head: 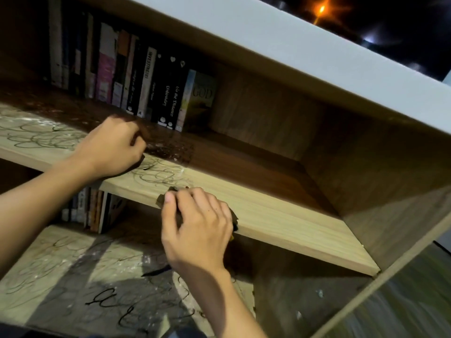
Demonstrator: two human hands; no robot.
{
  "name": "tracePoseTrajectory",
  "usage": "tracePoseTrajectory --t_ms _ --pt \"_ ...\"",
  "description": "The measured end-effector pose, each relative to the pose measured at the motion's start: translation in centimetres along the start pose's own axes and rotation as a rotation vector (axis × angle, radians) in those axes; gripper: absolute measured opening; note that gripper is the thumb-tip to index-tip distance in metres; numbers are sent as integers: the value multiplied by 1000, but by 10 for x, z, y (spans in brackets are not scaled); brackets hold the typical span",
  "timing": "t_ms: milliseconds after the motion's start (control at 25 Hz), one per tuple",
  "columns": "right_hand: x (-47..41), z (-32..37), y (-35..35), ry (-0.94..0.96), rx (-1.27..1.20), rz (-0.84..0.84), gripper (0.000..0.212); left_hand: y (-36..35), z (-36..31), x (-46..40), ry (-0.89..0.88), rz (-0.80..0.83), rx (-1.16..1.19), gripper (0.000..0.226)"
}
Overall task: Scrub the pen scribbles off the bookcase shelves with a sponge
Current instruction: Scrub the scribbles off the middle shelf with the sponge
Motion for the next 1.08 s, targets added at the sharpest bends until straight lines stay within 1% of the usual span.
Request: tracePoseTrajectory --t_ms 80,160,240,320,400,440,480,600,680,760,800,960,1040,1080 --pt "9 -30 17 57 1 -15 31 1 4 1 -2 20 7 18" --pt "16 -75 44 19 108 -69 40 1 5 3 -6 29 2 15" --pt "20 -116 70 -62 229 -95 47 4 6 6 -11 21 -5 12" --pt "23 -140 90 -170 266 -105 47 5 11 9 4 26 8 8" --pt "24 -139 94 -294 258 -114 47 8 21 12 47 25 20 14" --pt "24 -129 87 -321 249 -103 47 8 24 13 60 30 16 15" --pt "22 -111 77 -301 233 -79 44 8 24 13 63 38 11 15" --pt "16 -51 39 -115 139 -17 32 12 12 13 55 32 -10 12" --pt "17 -34 29 -18 24 -8 27 16 8 15 70 14 -32 11" --pt "27 -51 35 61 -82 -23 27 15 11 13 86 16 -45 10" --pt "35 -71 45 96 -86 -60 28 14 15 13 101 26 -43 10" --pt "60 -163 104 178 149 -294 31 9 25 12 149 63 -74 11" --pt "61 -192 124 134 172 -354 33 10 20 11 135 48 -111 12" --pt "59 -197 130 62 170 -391 34 11 14 11 117 23 -131 12"
Point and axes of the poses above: each hand's wrist, its own x-axis away from the middle knuckle, its own y-axis out of the back of the hand, z = x × y, the point moved 8 cm from there along -x, towards the middle knuckle, and after that the axes turned 1 degree about -x, right-handed, at the moved point
